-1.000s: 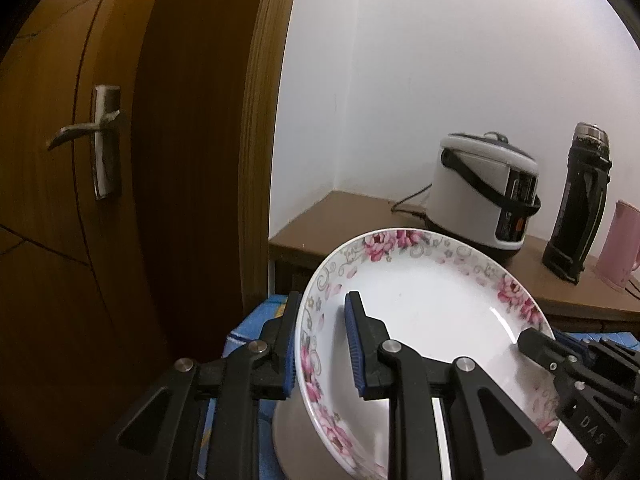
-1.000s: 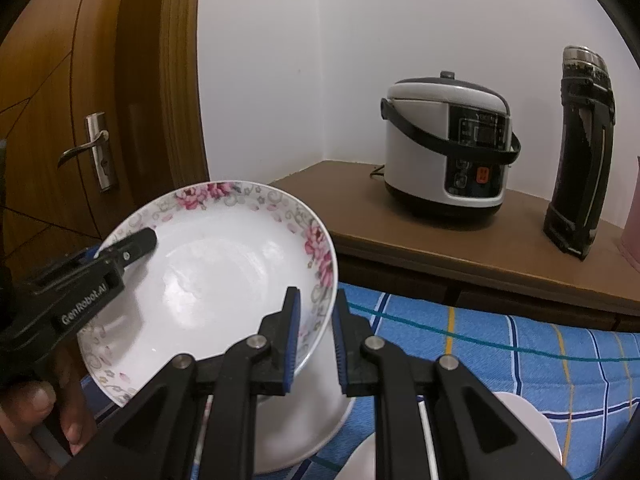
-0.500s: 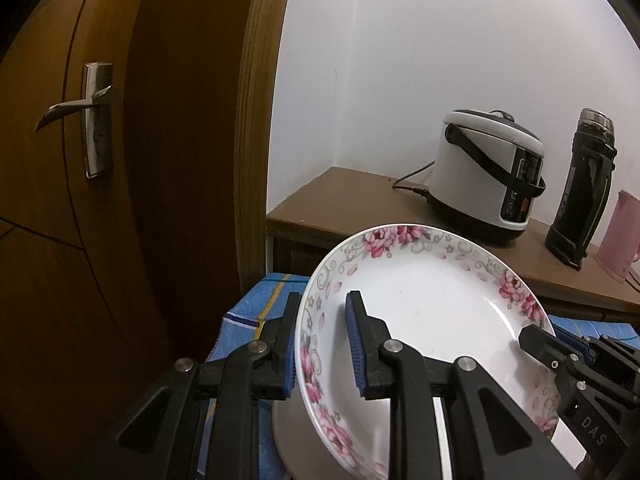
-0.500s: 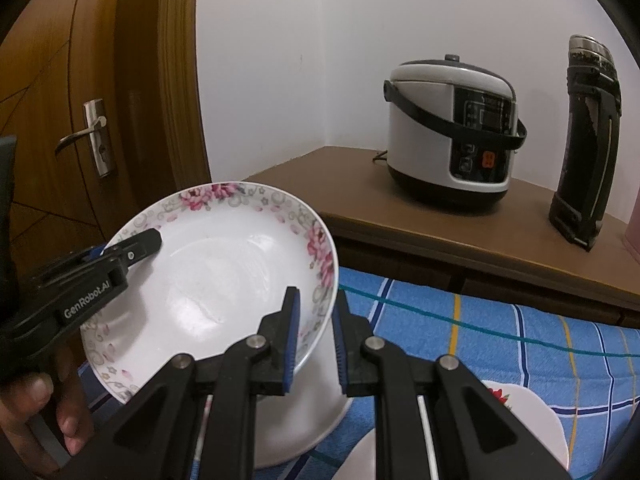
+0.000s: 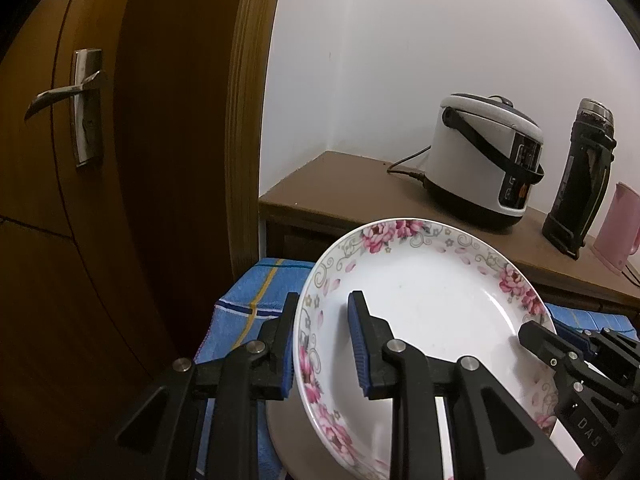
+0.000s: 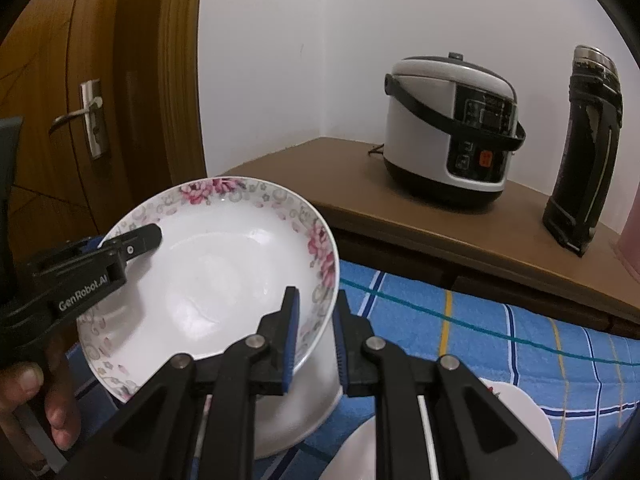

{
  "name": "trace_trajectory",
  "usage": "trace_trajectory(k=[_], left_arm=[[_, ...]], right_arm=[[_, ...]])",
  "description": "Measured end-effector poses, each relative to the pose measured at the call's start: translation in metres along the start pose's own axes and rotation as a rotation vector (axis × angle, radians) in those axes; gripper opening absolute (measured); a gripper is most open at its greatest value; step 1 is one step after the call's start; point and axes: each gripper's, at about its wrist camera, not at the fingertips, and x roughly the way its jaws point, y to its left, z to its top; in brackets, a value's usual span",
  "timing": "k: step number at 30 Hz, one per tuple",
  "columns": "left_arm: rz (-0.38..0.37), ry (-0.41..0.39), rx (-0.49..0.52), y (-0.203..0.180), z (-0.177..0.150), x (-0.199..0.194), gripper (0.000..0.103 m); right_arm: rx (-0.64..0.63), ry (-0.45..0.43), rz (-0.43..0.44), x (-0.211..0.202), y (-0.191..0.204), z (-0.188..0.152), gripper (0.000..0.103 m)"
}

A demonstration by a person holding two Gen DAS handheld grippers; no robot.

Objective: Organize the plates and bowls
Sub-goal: 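Carry the pink-floral plate and lower it onto the grey plate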

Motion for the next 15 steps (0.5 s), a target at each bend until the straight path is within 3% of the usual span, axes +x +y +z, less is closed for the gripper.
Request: trace_trajectory(k=[15], left_arm=[[-0.012,0.097,-0.010,0.002,-0.004,0.016,0.030]], right_arm=[[-0.084,0.095,-0.052,0.009,0.007,0.006,0.017]])
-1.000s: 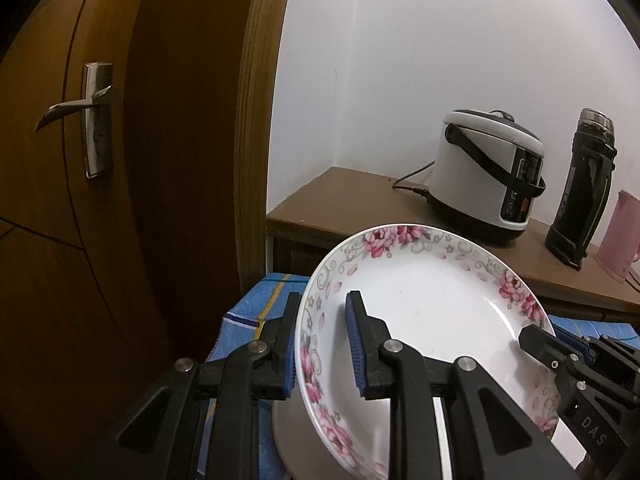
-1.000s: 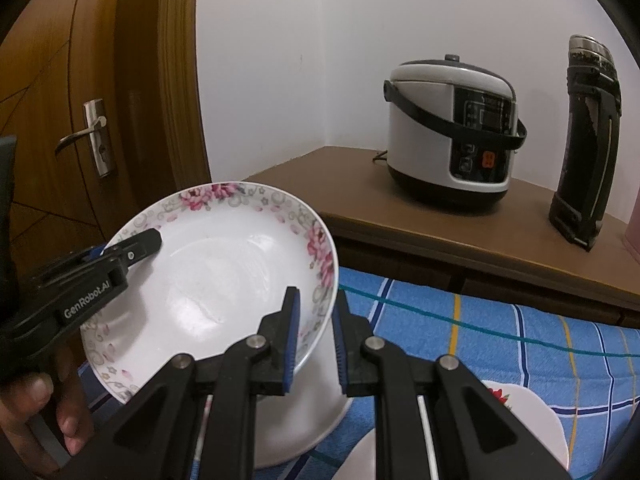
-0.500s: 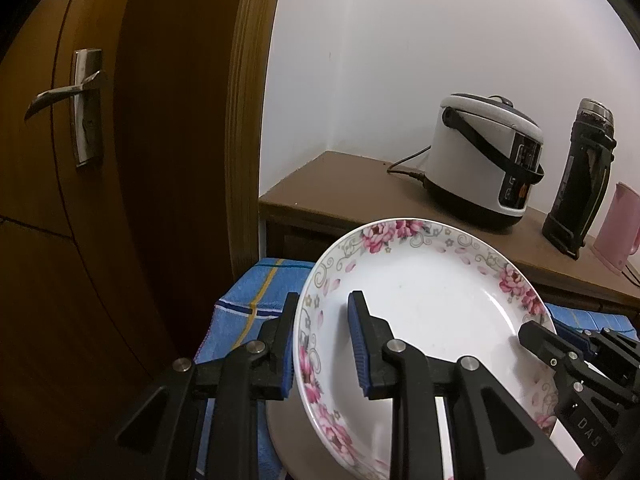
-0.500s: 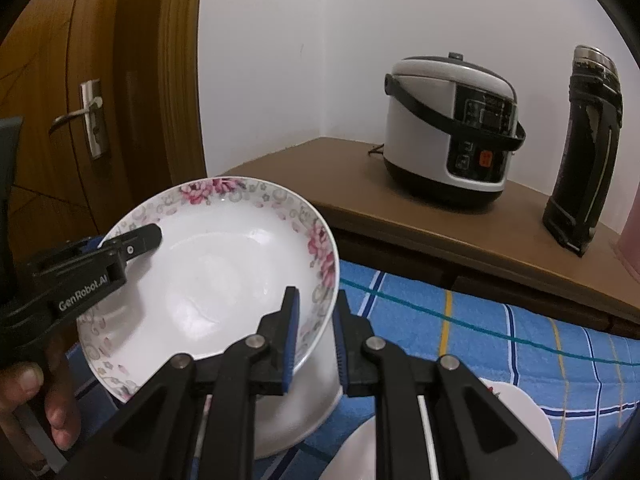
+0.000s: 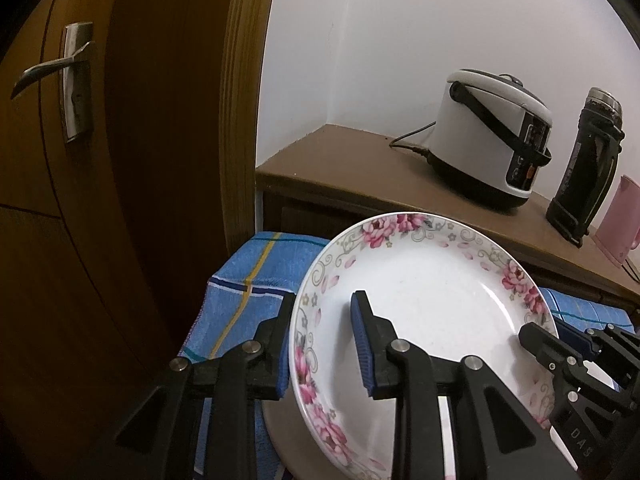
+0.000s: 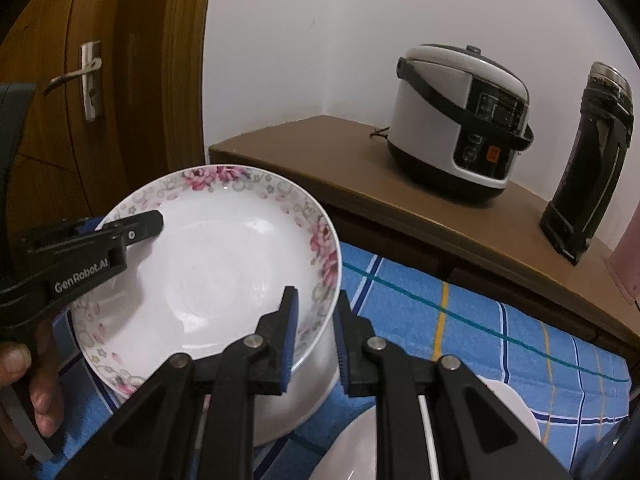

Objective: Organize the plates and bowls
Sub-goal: 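Carry the pink-floral plate and lower it onto the grey plate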

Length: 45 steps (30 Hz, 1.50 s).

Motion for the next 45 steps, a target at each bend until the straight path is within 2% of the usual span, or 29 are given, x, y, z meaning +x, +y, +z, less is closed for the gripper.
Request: trace_trajectory(k=[23,45], left_arm=[[0.001,0.128,-0.013,0.005,-0.005,0.019,0.031],[-0.002,0.172,0.019,0.002,-0.011,0.029,0.031]], right_arm=[[-0.100,0.150,-0.067,0.012,0.011,0.008,0.019],[-0.111,0.179,-0.094,0.016,0.013,0.007,0.019]])
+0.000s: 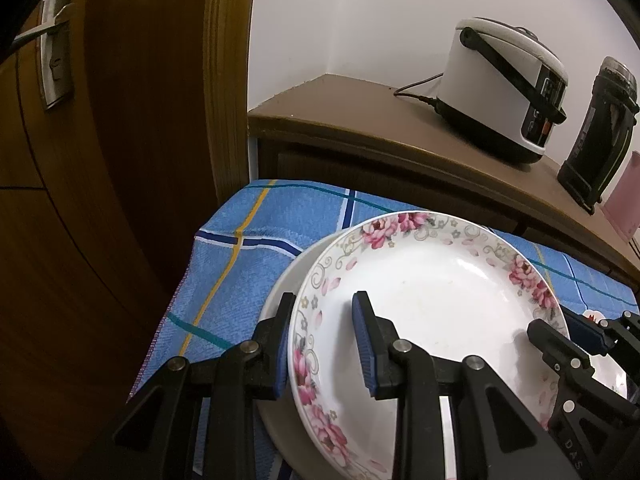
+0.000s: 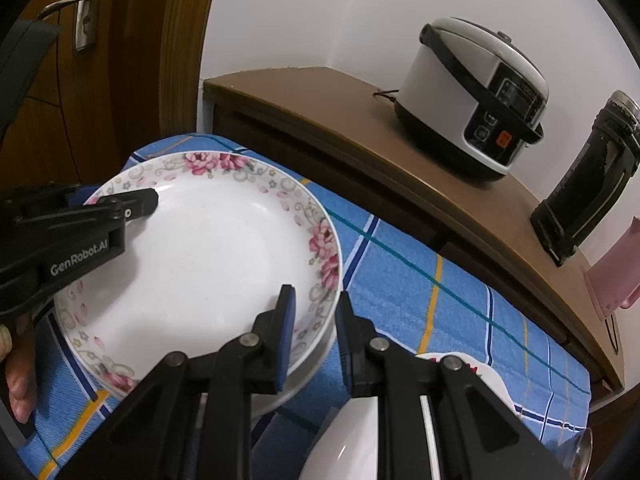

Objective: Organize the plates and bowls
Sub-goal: 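Carry the pink-floral plate and lower it onto the grey plate, then open the left gripper to release the plate on the stack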

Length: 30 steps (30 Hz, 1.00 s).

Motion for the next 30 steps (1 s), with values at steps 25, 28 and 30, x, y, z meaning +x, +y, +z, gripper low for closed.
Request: trace_trajectory(k=[25,28,30], left_arm=[[0.022,0.012,0.045,-0.0059,-0.0021,0.0030,0.031],[0.024,0.014,0.052,-0.0064,-0.0027,0.0028,0.031],[0.022,0.016,0.053,-0.0061,-0.0024,0.0031,0.031]], right_arm=[[-0.027,0.034,-0.019,0.0059,0.0005,-0.0023,0.020],[-0.032,0.038,-0.020,0.0065,0.0007,-0.0023,0.021],[-0.037,0.043,-0.023,0.0077,0.0010,-0.0021,0.021]])
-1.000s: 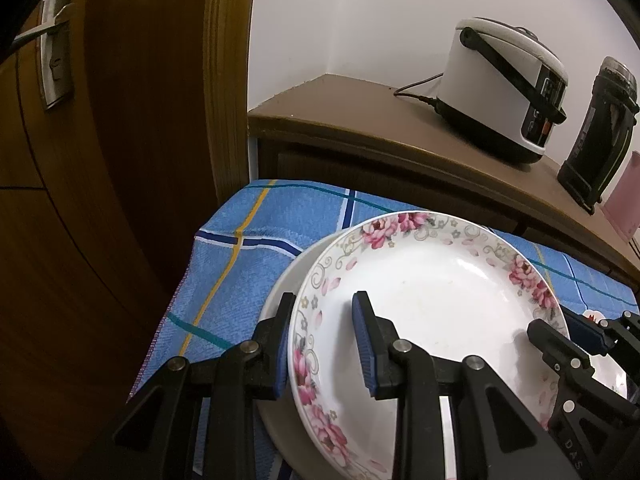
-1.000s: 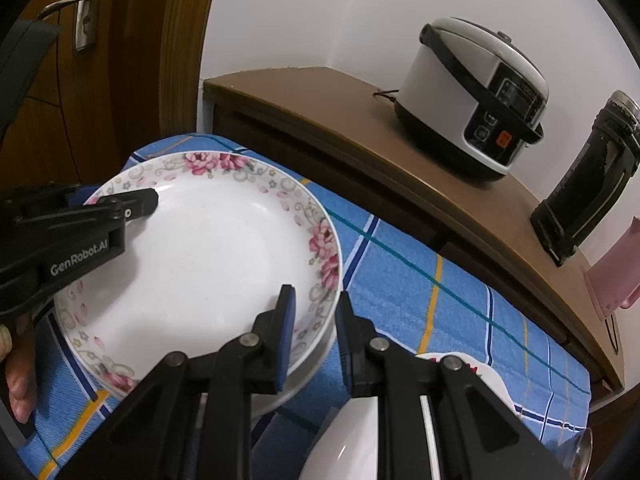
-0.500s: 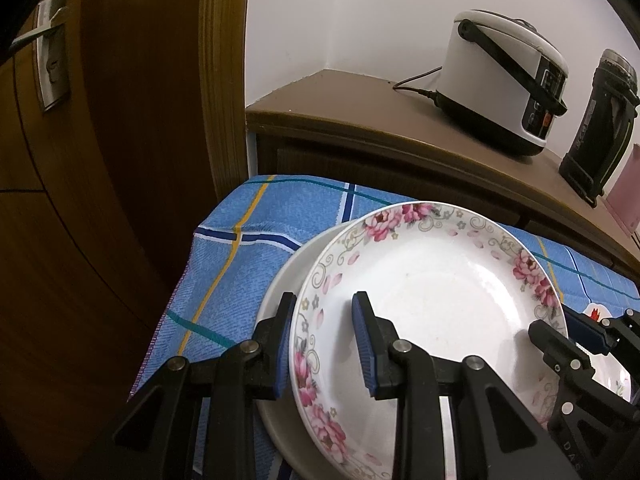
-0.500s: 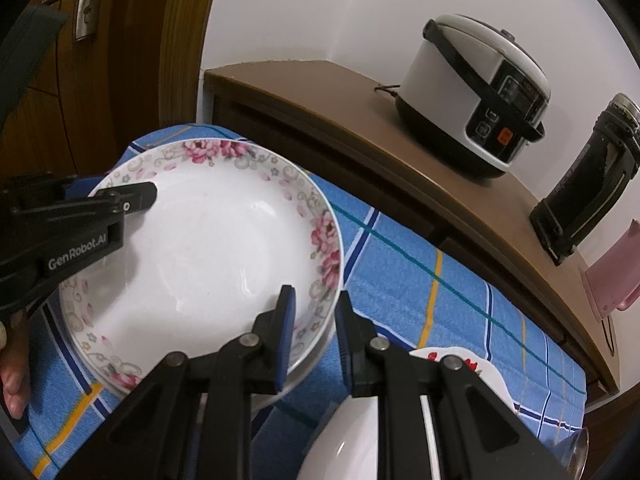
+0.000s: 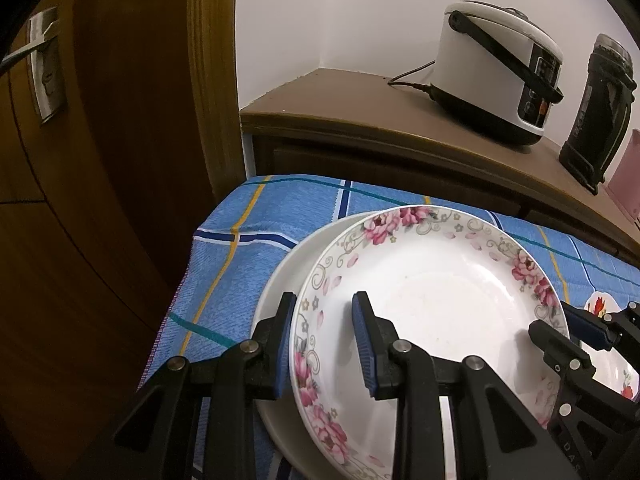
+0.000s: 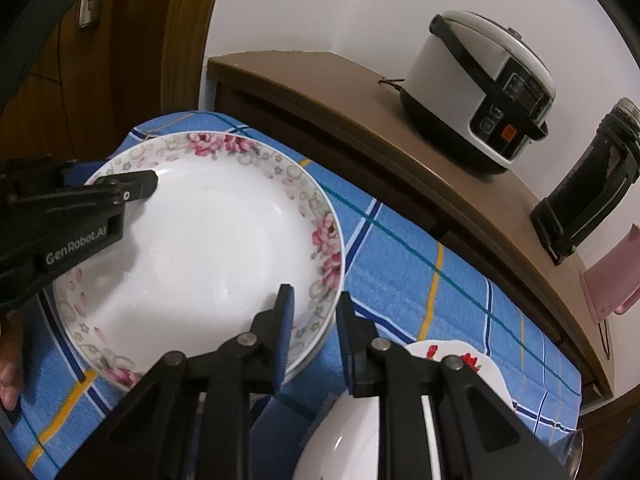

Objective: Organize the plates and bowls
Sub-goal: 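Open the left gripper to release the plate on the stack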

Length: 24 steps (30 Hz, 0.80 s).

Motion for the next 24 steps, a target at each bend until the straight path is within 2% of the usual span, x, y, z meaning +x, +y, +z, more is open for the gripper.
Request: trace_trajectory(k=[7,11,24], left_arm=[[0.002,-0.001,0.006,-0.0010,0.0008,-0.0010,0.031],[0.002,0.000,0.005,-0.0016,0.0009,-0.0009,0.031],[0.009,-0.020,0.012,-0.0022,0.0002,-0.0047,0.031]], right_arm=[[-0.020,0.008,-0.009,0.0015,0.0027,0.0001,0.022],[-0.064,0.002,-0.049,0.0006,0.0089,0.0003,0.023],[-0.072,-0.001,-0.049,0.0007,0.0079,0.0001,0.023]])
